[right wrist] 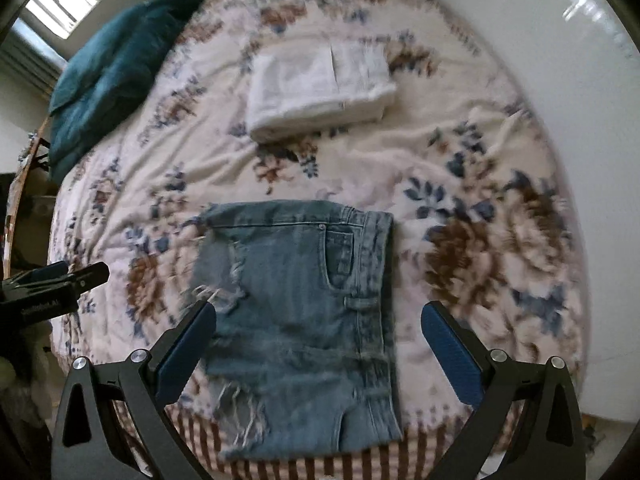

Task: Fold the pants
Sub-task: 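Lower both grippers onto the denim shorts' hem and grasp it, then lift the shorts' hem with both grippers and fold it over toward the waistband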

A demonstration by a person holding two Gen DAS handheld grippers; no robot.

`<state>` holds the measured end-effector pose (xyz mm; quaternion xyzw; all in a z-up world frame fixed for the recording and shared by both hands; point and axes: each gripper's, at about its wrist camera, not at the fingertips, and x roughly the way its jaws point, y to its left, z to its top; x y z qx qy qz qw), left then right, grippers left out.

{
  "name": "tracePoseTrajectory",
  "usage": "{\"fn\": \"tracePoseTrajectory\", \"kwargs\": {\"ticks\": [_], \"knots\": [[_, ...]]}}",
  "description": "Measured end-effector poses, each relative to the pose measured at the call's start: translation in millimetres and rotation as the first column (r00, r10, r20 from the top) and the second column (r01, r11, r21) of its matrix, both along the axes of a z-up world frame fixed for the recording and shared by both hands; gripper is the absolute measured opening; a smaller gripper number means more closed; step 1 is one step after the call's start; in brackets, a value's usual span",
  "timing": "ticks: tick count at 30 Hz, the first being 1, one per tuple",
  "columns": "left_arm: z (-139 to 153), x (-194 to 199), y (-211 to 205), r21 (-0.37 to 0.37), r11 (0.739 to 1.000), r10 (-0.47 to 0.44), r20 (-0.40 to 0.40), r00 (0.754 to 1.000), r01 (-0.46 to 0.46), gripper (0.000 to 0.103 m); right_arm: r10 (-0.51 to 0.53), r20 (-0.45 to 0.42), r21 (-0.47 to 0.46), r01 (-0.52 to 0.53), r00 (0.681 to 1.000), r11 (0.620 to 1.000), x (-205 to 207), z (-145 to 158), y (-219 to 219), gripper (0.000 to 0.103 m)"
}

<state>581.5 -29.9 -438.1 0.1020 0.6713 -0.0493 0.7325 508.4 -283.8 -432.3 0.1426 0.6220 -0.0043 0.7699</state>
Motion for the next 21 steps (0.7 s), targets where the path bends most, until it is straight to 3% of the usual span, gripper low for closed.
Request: {"fn": "tracePoseTrajectory", "kwargs": {"ticks": [2, 7, 11, 13, 14, 15, 16, 17, 18, 19, 20, 21], "knots": [[-31.7, 19.2, -4.1, -0.009, 1.0, -0.005, -0.037, 0.999, 0.005, 0.101, 0.002, -0.038, 0.01, -0.001, 0.999, 1.0, 28.9, -43.4, -10.7, 0.103], [-106.2, 73.3, -14.1, -0.118, 0.993, 0.01, -0.136, 0.991, -0.027, 0.098, 0.008, -0.15, 0.076, 0.004, 0.989, 0.997, 80.9, -144.5, -45.5, 0.103], [-149.2, 101.3, -33.4, -0.18, 0.983, -0.081, -0.176, 0.981, 0.049, 0.098, 0.092, -0.25, 0.184, -0.046, 0.964, 0.982, 115.7, -219.7, -64.4, 0.103], [-167.4, 105.1, -43.9, -0.176, 0.978, -0.146, -0.197, 0.969, 0.112, 0.097, 0.13, -0.265, 0.214, -0.073, 0.955, 0.974, 120.6, -239.2, -64.7, 0.103], [-177.0, 104.7, -50.5, -0.163, 0.974, -0.188, -0.21, 0.96, 0.155, 0.086, 0.153, -0.275, 0.233, -0.089, 0.949, 0.968, 123.7, -250.1, -64.1, 0.103], [-183.3, 104.1, -55.0, -0.162, 0.97, -0.215, -0.215, 0.953, 0.182, 0.068, 0.168, -0.276, 0.253, -0.097, 0.946, 0.963, 124.2, -257.1, -62.8, 0.101], [-189.8, 102.4, -58.9, -0.148, 0.969, -0.228, -0.225, 0.947, 0.198, 0.063, 0.176, -0.274, 0.264, -0.102, 0.946, 0.959, 124.9, -261.4, -61.0, 0.099], [-192.7, 100.1, -62.6, -0.135, 0.967, -0.244, -0.223, 0.944, 0.218, 0.05, 0.184, -0.264, 0.272, -0.11, 0.947, 0.956, 125.4, -263.8, -58.3, 0.086], [-191.6, 97.4, -66.4, -0.128, 0.963, -0.259, -0.207, 0.943, 0.237, 0.025, 0.193, -0.24, 0.265, -0.127, 0.952, 0.956, 125.2, -262.0, -54.9, 0.069], [-187.7, 94.7, -68.5, -0.137, 0.961, -0.262, -0.193, 0.945, 0.239, 0.02, 0.197, -0.226, 0.249, -0.139, 0.954, 0.958, 122.6, -258.9, -51.2, 0.065], [-182.1, 91.4, -70.2, -0.138, 0.962, -0.259, -0.176, 0.95, 0.236, 0.014, 0.201, -0.209, 0.243, -0.148, 0.957, 0.959, 121.1, -255.7, -47.9, 0.05], [-173.7, 86.8, -72.3, -0.134, 0.962, -0.258, -0.15, 0.954, 0.239, 0.01, 0.203, -0.191, 0.259, -0.15, 0.96, 0.954, 117.6, -250.6, -43.2, 0.041]]}}
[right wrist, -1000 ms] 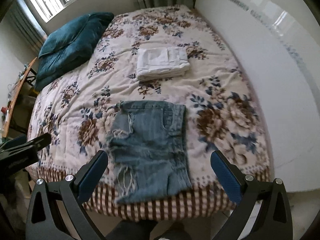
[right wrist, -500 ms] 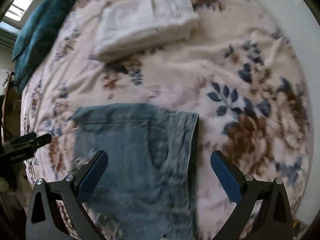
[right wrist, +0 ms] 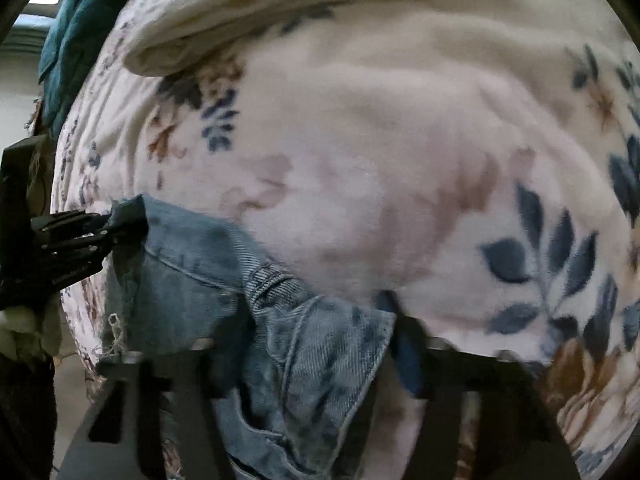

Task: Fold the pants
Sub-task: 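Lift the shorts' hem with both grippers and fold it over toward the waistband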

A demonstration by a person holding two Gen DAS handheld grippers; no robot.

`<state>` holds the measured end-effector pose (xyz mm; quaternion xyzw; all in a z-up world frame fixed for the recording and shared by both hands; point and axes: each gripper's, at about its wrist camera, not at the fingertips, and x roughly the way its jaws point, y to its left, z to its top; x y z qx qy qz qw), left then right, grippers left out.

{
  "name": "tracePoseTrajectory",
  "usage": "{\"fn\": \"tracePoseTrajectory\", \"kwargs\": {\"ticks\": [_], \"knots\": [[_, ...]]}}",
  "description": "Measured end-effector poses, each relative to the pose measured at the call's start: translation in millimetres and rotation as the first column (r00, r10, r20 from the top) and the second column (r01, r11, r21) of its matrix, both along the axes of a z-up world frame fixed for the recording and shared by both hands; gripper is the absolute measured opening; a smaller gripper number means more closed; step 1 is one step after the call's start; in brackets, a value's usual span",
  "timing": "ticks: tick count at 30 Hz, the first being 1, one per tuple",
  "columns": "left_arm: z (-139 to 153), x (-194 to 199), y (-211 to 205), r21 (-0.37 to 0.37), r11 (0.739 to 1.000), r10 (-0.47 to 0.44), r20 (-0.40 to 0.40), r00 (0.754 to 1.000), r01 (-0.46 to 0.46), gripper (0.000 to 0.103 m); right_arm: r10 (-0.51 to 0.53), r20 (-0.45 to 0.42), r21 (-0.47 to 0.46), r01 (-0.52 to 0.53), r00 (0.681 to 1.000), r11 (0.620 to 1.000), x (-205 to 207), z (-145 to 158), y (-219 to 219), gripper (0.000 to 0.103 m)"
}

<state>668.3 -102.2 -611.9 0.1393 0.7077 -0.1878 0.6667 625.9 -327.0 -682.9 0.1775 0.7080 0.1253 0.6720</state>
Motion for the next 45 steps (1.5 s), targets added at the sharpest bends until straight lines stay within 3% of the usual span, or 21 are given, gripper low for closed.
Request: {"fn": "tracePoseTrajectory", "kwargs": {"ticks": [4, 10, 16, 18, 21, 24, 28, 29, 31, 32, 33, 34, 38, 41, 42, 45], "knots": [[45.9, -22.7, 4.1, -0.019, 0.999, 0.035, 0.108, 0.993, -0.033, 0.009, -0.012, 0.068, -0.008, 0.013, 0.998, 1.0, -13.6, 26.9, 6.7, 0.037], [129.8, -68.3, 31.0, -0.116, 0.986, 0.14, 0.195, 0.971, -0.118, 0.009, -0.023, 0.161, 0.021, 0.02, 0.987, 1.0, -52.2, 98.4, 9.4, 0.036], [195.7, -171.9, 54.0, -0.2, 0.955, 0.259, 0.196, 0.946, -0.22, 0.009, 0.058, 0.236, 0.005, -0.061, 0.97, 0.998, -139.6, 177.4, 29.4, 0.036], [197.2, -217.2, 69.7, -0.208, 0.934, 0.321, 0.138, 0.937, -0.29, 0.009, 0.1, 0.229, -0.015, -0.1, 0.968, 0.995, -182.4, 189.2, 38.7, 0.036], [175.8, -273.4, 83.1, -0.171, 0.907, 0.396, 0.026, 0.918, -0.386, 0.009, 0.136, 0.152, -0.011, -0.136, 0.979, 0.991, -239.8, 178.8, 49.9, 0.036], [124.1, -332.4, 94.1, -0.09, 0.88, 0.458, -0.102, 0.883, -0.467, 0.009, 0.173, 0.052, -0.012, -0.172, 0.984, 0.985, -297.5, 150.0, 49.6, 0.036], [72.4, -380.6, 87.7, -0.001, 0.883, 0.46, -0.202, 0.865, -0.47, 0.019, 0.212, -0.073, -0.046, -0.216, 0.974, 0.975, -347.9, 102.6, 48.4, 0.04], [63.2, -388.8, 87.2, 0.023, 0.877, 0.473, -0.216, 0.854, -0.479, 0.028, 0.229, -0.111, -0.059, -0.237, 0.967, 0.97, -355.6, 90.2, 47.8, 0.045], [51.1, -402.2, 89.5, 0.03, 0.862, 0.497, -0.248, 0.832, -0.506, 0.036, 0.262, -0.193, -0.062, -0.279, 0.945, 0.958, -365.4, 68.2, 43.5, 0.078], [48.5, -409.2, 90.7, 0.026, 0.859, 0.499, -0.266, 0.824, -0.512, 0.047, 0.285, -0.234, -0.07, -0.308, 0.93, 0.949, -371.7, 59.9, 40.6, 0.091], [48.2, -417.3, 93.2, 0.031, 0.859, 0.5, -0.271, 0.823, -0.511, 0.06, 0.292, -0.25, -0.087, -0.322, 0.923, 0.943, -377.3, 57.7, 34.7, 0.091], [48.7, -422.6, 95.7, 0.035, 0.857, 0.504, -0.271, 0.82, -0.515, 0.066, 0.291, -0.259, -0.083, -0.322, 0.921, 0.943, -379.7, 57.3, 30.1, 0.091], [70.8, -433.1, 110.5, 0.028, 0.828, 0.546, -0.265, 0.794, -0.56, 0.081, 0.173, -0.312, -0.093, -0.211, 0.934, 0.973, -380.0, 72.8, -9.1, 0.091], [86.9, -397.4, 120.7, -0.033, 0.806, 0.577, -0.185, 0.796, -0.592, 0.082, -0.014, -0.237, -0.101, -0.011, 0.971, 0.995, -359.8, 97.2, -44.4, 0.091], [86.5, -381.9, 123.0, -0.062, 0.791, 0.594, -0.163, 0.788, -0.609, 0.082, -0.071, -0.211, -0.07, 0.057, 0.975, 0.996, -350.4, 101.5, -53.1, 0.091], [66.0, -318.1, 126.9, -0.13, 0.72, 0.663, -0.16, 0.731, -0.682, 0.082, -0.207, -0.194, 0.066, 0.224, 0.959, 0.972, -315.7, 93.9, -68.4, 0.091]]}}
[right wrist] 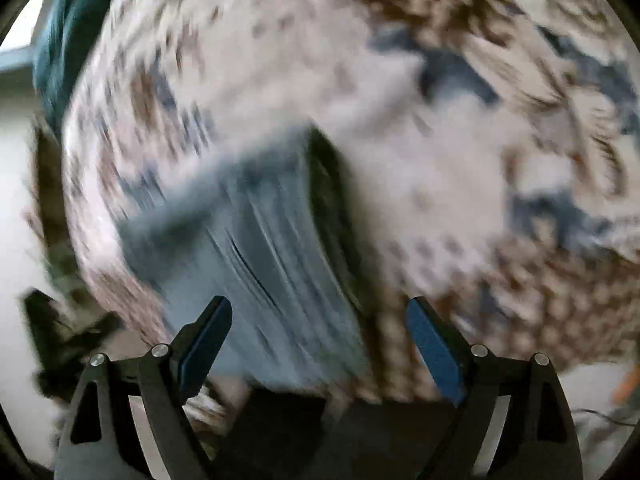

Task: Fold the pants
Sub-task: 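Lift the shorts' hem with both grippers and fold it over toward the waistband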

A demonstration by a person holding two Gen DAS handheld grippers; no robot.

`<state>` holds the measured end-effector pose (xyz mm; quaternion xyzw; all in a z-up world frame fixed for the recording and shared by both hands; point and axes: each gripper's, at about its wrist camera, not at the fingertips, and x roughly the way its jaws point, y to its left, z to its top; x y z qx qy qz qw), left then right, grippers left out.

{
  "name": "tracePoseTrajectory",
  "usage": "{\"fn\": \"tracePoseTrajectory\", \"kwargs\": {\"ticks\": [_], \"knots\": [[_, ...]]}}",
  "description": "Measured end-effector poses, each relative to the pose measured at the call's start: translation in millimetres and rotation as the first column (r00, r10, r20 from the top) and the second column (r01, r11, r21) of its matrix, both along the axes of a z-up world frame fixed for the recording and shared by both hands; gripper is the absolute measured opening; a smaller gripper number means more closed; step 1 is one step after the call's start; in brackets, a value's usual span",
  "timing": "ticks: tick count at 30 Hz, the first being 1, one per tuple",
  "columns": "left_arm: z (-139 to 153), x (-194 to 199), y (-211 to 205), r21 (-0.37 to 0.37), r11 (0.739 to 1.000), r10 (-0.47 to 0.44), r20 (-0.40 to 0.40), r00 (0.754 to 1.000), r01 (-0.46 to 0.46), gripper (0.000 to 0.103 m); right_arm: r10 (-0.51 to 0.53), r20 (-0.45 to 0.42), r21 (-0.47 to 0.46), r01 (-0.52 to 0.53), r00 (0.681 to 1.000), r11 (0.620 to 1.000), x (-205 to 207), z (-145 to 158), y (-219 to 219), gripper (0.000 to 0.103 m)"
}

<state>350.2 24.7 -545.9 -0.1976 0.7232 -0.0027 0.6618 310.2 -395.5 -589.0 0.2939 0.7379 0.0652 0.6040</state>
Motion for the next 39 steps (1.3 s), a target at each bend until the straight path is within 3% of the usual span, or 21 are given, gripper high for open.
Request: {"fn": "tracePoseTrajectory", "kwargs": {"ticks": [2, 4, 5, 6, 7, 8, 12, 15, 17, 19, 21, 23, 26, 29, 30, 32, 34, 37, 39], "knots": [[-32.1, 40.2, -3.2, -0.055, 0.998, 0.023, -0.044, 0.999, -0.026, 0.082, -0.083, 0.0, 0.056, 0.083, 0.997, 0.995, 27.4, -19.7, -7.1, 0.088], [-70.0, 63.5, -14.2, -0.113, 0.993, 0.02, -0.124, 0.992, -0.034, 0.081, -0.136, -0.054, 0.104, 0.141, 0.989, 0.984, 42.2, -42.9, -11.1, 0.058], [-72.8, 73.0, -17.5, -0.127, 0.991, 0.026, -0.131, 0.991, -0.043, 0.075, -0.159, -0.083, 0.14, 0.17, 0.984, 0.975, 43.8, -51.2, -8.9, 0.044], [-76.4, 78.6, -20.8, -0.113, 0.993, 0.02, -0.119, 0.993, -0.033, 0.057, -0.185, -0.095, 0.152, 0.198, 0.978, 0.968, 43.6, -57.9, -8.1, 0.039], [-76.1, 85.7, -25.6, -0.057, 0.998, -0.009, -0.088, 0.996, 0.004, 0.05, -0.197, -0.078, 0.131, 0.206, 0.977, 0.97, 46.4, -56.6, -11.0, 0.038], [-71.1, 90.6, -27.3, -0.038, 0.999, -0.024, -0.066, 0.998, 0.021, 0.036, -0.202, -0.049, 0.117, 0.207, 0.978, 0.971, 54.8, -51.2, -13.3, 0.033], [-64.8, 108.2, -34.0, 0.008, 0.998, -0.061, -0.002, 0.998, 0.061, 0.035, -0.249, 0.036, 0.094, 0.244, 0.968, 0.965, 68.4, -42.9, -17.5, 0.017], [-80.5, 124.7, -25.6, -0.003, 1.0, -0.016, -0.031, 0.999, 0.016, 0.038, -0.217, 0.031, 0.071, 0.215, 0.976, 0.974, 76.3, -56.9, -11.7, 0.017], [-73.6, 122.5, -13.2, -0.051, 0.998, 0.045, -0.062, 0.997, -0.049, 0.04, -0.163, 0.022, 0.049, 0.162, 0.986, 0.986, 82.3, -59.9, -8.0, 0.02], [-57.7, 109.8, -0.2, -0.108, 0.989, 0.091, -0.055, 0.994, -0.097, 0.045, -0.124, 0.001, 0.044, 0.124, 0.992, 0.991, 88.7, -60.2, -7.9, 0.034], [-42.2, 93.6, 14.3, -0.131, 0.983, 0.12, -0.038, 0.992, -0.124, 0.059, -0.1, 0.004, 0.052, 0.1, 0.995, 0.994, 84.1, -45.4, -17.8, 0.059], [-28.9, 70.7, 24.6, -0.139, 0.981, 0.137, -0.023, 0.99, -0.138, 0.065, -0.079, 0.022, 0.065, 0.077, 0.997, 0.995, 74.9, -31.8, -22.6, 0.067], [-28.5, 36.2, 25.9, -0.16, 0.981, 0.101, -0.066, 0.993, -0.11, 0.066, 0.003, -0.002, 0.098, -0.003, 1.0, 0.995, 52.8, -22.3, -16.8, 0.067], [-50.5, -2.3, 3.3, -0.15, 0.988, 0.02, -0.131, 0.991, -0.04, 0.066, 0.125, -0.059, 0.104, -0.118, 0.99, 0.987, 24.5, -32.3, 3.4, 0.067], [-58.4, -13.3, -3.8, -0.125, 0.992, -0.007, -0.144, 0.99, -0.011, 0.066, 0.162, -0.073, 0.105, -0.154, 0.984, 0.982, 12.4, -37.7, 10.1, 0.057], [-75.2, -38.4, -22.2, -0.004, 0.993, -0.114, -0.172, 0.979, 0.115, 0.065, 0.219, -0.092, 0.04, -0.216, 0.971, 0.976, -6.0, -45.6, 14.0, 0.035], [-88.0, -56.2, -28.5, 0.049, 0.984, -0.159, -0.181, 0.971, 0.17, 0.065, 0.235, -0.141, 0.011, -0.236, 0.962, 0.972, -20.4, -61.3, 9.1, 0.035], [-81.1, -61.7, -18.5, 0.009, 0.994, -0.109, -0.131, 0.985, 0.111, 0.065, 0.189, -0.157, 0.084, -0.177, 0.969, 0.981, -27.0, -69.7, -5.1, 0.044], [-68.3, -57.6, -10.0, -0.023, 0.997, -0.077, -0.064, 0.995, 0.076, 0.066, 0.201, -0.121, 0.112, -0.188, 0.972, 0.976, -21.5, -59.9, -9.6, 0.068]]}}
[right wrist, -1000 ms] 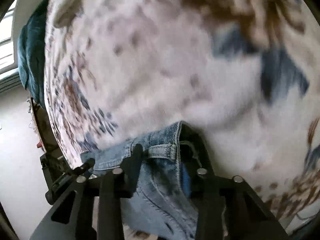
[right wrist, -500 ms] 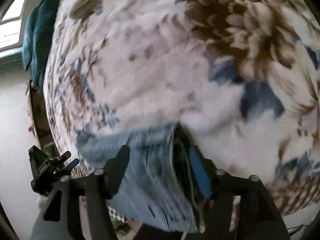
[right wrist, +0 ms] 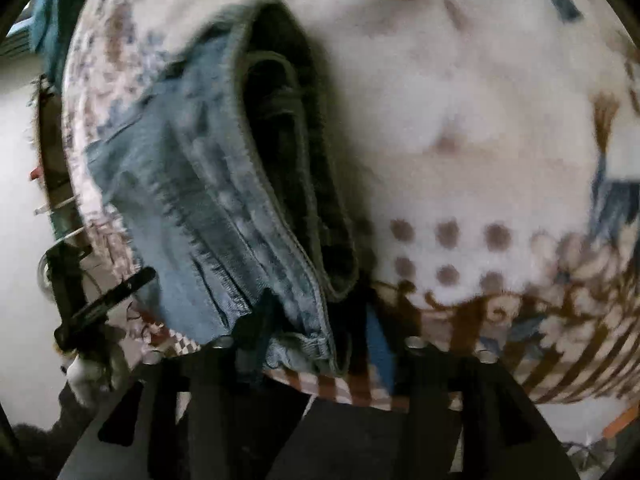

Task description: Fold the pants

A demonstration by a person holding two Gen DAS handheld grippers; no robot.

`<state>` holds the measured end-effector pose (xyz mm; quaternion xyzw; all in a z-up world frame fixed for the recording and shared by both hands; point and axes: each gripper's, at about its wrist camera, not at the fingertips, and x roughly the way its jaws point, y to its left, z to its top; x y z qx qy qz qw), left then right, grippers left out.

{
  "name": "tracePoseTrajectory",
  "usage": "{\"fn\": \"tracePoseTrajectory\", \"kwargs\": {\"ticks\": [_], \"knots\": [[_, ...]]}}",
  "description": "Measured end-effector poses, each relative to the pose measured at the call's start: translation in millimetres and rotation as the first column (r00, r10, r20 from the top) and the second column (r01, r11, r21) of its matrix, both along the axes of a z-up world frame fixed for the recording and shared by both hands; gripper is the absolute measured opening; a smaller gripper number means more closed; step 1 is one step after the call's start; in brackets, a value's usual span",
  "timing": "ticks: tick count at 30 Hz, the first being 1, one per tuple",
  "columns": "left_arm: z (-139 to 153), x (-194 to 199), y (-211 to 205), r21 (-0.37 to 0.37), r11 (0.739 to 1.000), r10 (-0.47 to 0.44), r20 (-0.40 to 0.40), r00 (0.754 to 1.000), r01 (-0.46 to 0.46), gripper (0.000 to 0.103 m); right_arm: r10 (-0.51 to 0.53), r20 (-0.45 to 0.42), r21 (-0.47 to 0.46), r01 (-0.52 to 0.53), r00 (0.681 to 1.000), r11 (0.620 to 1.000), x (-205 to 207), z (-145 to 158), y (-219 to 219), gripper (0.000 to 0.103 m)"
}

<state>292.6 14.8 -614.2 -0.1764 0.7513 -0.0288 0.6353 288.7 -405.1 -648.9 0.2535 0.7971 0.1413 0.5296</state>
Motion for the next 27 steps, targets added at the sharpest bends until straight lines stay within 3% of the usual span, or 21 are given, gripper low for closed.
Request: {"fn": "tracePoseTrajectory", "kwargs": {"ticks": [1, 2, 3, 6, 9, 13, 15, 17, 20, 22, 24, 27], "knots": [[6.4, 3.1, 4.0, -0.034, 0.999, 0.023, 0.047, 0.999, -0.021, 0.066, -0.001, 0.028, 0.005, 0.0, 1.0, 1.0, 3.7, 4.5, -1.7, 0.076], [11.1, 6.9, 8.0, -0.066, 0.997, 0.041, 0.085, 0.996, -0.036, 0.071, -0.004, 0.074, 0.016, 0.003, 0.997, 1.0, 8.1, 10.7, -4.1, 0.089], [13.4, 11.0, 11.7, -0.089, 0.995, 0.06, 0.114, 0.992, -0.05, 0.081, -0.004, 0.114, 0.032, 0.001, 0.993, 1.0, 13.3, 15.1, -5.2, 0.093], [1.1, 29.4, 17.8, -0.173, 0.979, 0.127, 0.114, 0.985, -0.106, 0.085, 0.015, 0.158, 0.066, -0.025, 0.987, 0.998, 31.6, 11.0, 2.3, 0.093], [-15.4, 49.0, 12.3, -0.216, 0.965, 0.17, 0.081, 0.982, -0.149, 0.085, 0.046, 0.156, 0.095, -0.061, 0.987, 0.994, 46.7, -12.4, 9.1, 0.095], [-8.0, 69.6, -9.3, -0.247, 0.963, 0.144, 0.138, 0.98, -0.107, 0.084, 0.075, 0.161, 0.175, -0.103, 0.984, 0.979, 59.8, -27.2, 18.9, 0.096], [-6.6, 77.1, -18.3, -0.279, 0.956, 0.134, 0.158, 0.978, -0.086, 0.084, 0.061, 0.207, 0.288, -0.121, 0.976, 0.95, 64.2, -14.4, 21.8, 0.095], [-11.6, 83.9, -23.5, -0.262, 0.964, 0.092, 0.17, 0.981, -0.046, 0.084, 0.098, 0.226, 0.262, -0.157, 0.969, 0.952, 66.1, -15.2, 21.3, 0.091], [-30.4, 91.7, -28.3, -0.26, 0.964, 0.083, 0.137, 0.987, -0.045, 0.084, 0.06, 0.193, 0.261, -0.111, 0.979, 0.959, 69.8, -29.7, 13.0, 0.09], [-23.6, 91.7, -28.0, -0.26, 0.965, 0.076, 0.166, 0.983, -0.031, 0.072, 0.066, 0.212, 0.237, -0.117, 0.975, 0.964, 71.0, -24.9, 14.1, 0.082], [-11.5, 90.3, -33.5, -0.229, 0.973, 0.022, 0.204, 0.979, 0.026, 0.034, 0.078, 0.25, 0.161, -0.121, 0.965, 0.979, 68.3, -17.1, 16.9, 0.042], [0.0, 87.9, -40.0, -0.202, 0.978, -0.012, 0.215, 0.977, 0.056, 0.022, 0.025, 0.283, 0.155, -0.071, 0.959, 0.985, 61.0, -1.4, 8.3, 0.034]]}}
